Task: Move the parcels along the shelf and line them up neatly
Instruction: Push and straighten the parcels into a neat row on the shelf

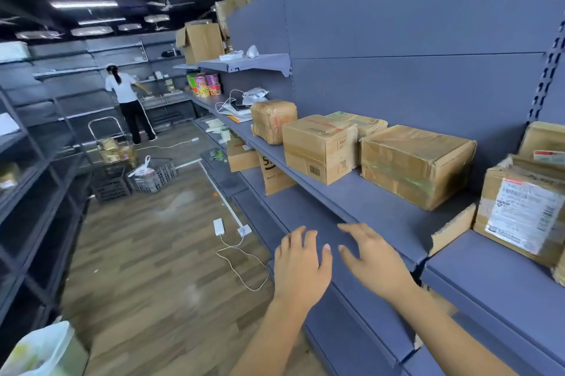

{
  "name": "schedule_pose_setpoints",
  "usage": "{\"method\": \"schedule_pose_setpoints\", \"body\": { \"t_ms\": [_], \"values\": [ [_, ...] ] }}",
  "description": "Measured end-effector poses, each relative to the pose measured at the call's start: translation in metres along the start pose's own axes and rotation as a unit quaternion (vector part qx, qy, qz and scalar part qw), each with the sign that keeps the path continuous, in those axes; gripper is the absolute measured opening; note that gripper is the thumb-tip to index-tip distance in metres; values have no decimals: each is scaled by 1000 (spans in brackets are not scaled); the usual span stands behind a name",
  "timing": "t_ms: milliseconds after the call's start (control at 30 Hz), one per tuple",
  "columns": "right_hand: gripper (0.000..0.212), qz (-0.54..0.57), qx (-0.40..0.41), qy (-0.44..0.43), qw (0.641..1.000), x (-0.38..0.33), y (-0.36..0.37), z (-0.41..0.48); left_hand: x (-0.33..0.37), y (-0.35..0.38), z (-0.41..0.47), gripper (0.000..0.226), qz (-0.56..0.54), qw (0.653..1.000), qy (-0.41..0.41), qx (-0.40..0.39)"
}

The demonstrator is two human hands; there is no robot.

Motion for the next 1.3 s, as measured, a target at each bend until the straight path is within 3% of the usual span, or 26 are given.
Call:
{"method": "schedule_pose_setpoints", "body": {
  "t_ms": [200, 467, 633, 867, 1067, 1300],
  "values": [
    [42, -23, 8, -12, 1000, 19, -11, 95, -6, 14, 96, 85, 0, 1000, 14, 26],
    [29, -129, 61, 12, 990, 39, -94, 224, -5, -20, 226, 85, 10, 995, 18, 100],
    [32, -140, 60, 48, 987, 61, -99, 249, 20, -5, 277, 80, 12, 993, 87, 74],
    [38, -179, 117, 137, 967, 97, -126, 277, 65, 22, 352, 80, -18, 974, 224, 39],
    [35, -184, 146, 217, 948, 119, -127, 293, 74, 34, 419, 42, -27, 952, 300, -46],
    [39, -190, 190, 274, 923, 116, -105, 319, 79, 50, 476, 39, -23, 925, 377, -48]
  ]
}}
Point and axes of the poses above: each hand's wrist, its own z-axis towards the middle knuckle, its own y-axis out of the palm, x = y × z, the point moved 1 cm from there along z, towards the middle knuckle, and after that the axes turned 2 degrees about y, right-handed, at the moved point
